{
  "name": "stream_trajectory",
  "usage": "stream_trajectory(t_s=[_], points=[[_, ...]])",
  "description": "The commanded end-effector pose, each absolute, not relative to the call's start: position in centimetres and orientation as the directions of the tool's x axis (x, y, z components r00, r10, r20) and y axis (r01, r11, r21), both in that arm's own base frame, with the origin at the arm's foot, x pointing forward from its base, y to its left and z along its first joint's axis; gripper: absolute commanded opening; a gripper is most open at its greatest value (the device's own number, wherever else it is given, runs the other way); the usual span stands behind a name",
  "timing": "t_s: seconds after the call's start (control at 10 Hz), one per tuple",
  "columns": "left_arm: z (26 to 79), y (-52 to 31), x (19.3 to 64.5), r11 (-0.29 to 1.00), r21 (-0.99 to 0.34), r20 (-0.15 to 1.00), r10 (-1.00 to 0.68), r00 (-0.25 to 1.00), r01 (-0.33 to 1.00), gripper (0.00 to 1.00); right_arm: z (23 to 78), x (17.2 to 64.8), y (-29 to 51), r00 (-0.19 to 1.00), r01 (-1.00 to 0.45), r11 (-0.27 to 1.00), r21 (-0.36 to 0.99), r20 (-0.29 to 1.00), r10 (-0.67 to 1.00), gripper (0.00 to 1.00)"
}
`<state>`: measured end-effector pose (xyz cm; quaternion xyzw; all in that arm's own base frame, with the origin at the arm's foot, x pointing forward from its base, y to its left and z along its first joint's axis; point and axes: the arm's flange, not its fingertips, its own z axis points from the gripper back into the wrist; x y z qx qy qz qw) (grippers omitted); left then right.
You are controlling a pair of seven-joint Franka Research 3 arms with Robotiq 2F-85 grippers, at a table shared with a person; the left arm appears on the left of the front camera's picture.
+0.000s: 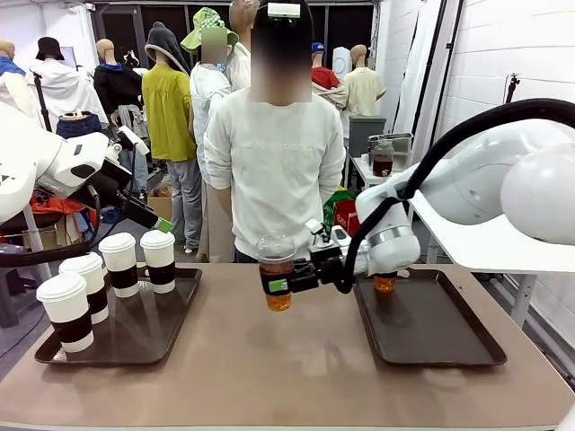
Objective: Distribute the coffee onto the tray.
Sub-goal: Pick up another iced Americano from the middle of the table and place it on the right Handle tray.
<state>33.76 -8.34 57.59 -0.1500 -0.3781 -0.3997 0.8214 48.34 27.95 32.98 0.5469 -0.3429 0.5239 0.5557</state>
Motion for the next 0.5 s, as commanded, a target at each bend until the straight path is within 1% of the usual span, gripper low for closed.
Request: stream_trajectory(t_s=[0.0,0.4], points=[[57.5,-8.2,33.7,0.632,0.047,0.745,-0.537,0.394,0.773,1.00,35.7,46.0,23.7,0.195,-0.974,-0.088,0.209,0.970,0.143,0.75],[57.5,-8.2,33.7,0.632,0.047,0.745,-0.537,0.394,0.773,1.00,36.7,43.4,17.7,0.207,-0.977,-0.018,0.211,0.970,0.127,0.75]])
